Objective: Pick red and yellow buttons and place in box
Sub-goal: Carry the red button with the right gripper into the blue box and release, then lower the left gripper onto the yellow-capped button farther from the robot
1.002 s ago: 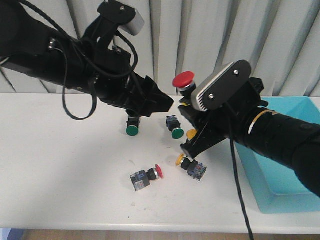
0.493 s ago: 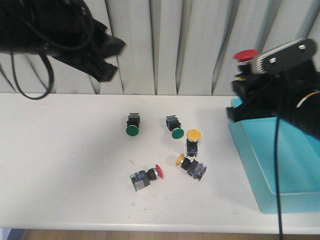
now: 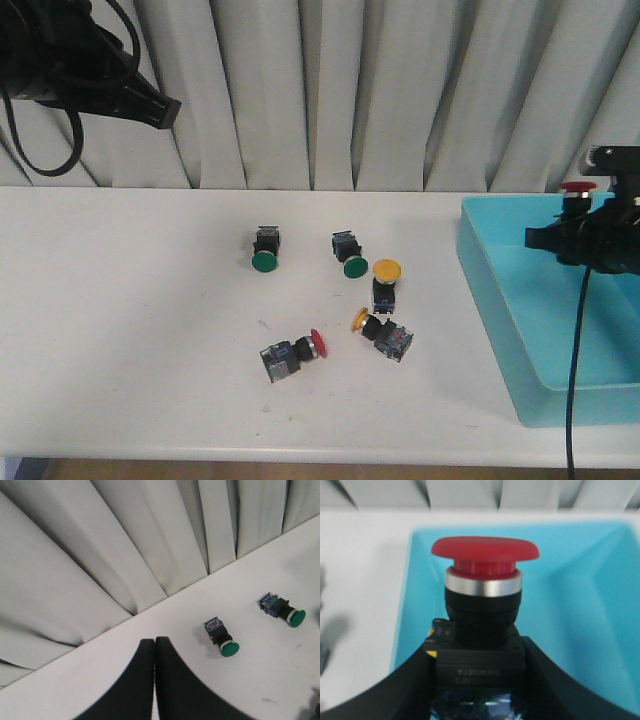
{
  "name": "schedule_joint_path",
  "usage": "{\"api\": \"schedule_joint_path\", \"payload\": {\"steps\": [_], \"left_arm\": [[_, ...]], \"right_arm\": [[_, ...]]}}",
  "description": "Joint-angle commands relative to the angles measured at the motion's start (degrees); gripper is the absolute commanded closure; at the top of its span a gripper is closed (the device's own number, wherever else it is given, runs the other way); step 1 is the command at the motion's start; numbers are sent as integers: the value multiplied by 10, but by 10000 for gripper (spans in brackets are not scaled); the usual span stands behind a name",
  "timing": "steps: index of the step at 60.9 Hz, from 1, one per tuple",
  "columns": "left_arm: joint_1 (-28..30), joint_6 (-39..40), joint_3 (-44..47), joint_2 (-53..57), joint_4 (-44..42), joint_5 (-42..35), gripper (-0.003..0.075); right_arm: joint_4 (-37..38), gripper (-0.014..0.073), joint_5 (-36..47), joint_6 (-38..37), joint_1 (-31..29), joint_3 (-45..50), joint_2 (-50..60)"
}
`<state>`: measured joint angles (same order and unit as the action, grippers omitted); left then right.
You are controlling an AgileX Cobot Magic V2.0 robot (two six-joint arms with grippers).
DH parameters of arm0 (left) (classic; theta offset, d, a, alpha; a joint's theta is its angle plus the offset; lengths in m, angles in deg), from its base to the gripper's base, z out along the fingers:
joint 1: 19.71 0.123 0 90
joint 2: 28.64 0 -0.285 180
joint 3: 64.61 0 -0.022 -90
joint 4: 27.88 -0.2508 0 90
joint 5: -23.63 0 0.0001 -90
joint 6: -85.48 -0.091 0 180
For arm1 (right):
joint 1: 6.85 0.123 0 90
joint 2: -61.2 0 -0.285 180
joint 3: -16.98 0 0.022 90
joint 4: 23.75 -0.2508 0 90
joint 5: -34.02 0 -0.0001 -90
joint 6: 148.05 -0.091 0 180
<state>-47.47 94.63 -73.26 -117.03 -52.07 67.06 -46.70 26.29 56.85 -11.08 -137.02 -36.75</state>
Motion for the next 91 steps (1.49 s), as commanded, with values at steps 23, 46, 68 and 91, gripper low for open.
{"api": "schedule_joint_path", "payload": {"steps": [23,46,68,91], "left_arm": [[0,14,-15,-8,-8,-17,727],[0,13,-15,-8,6,-13,726],[-1,7,-15,-8,5,-55,696],[-3,4,-17,-29,144,-218,596]], "right_arm": [[77,530,-87,-22,-3,-148,-158],[124,242,-158,-64,-3,-178,-222],[123,95,-196,-64,-3,-210,-136],[88,107,-259,-63,-1,-208,120]]}}
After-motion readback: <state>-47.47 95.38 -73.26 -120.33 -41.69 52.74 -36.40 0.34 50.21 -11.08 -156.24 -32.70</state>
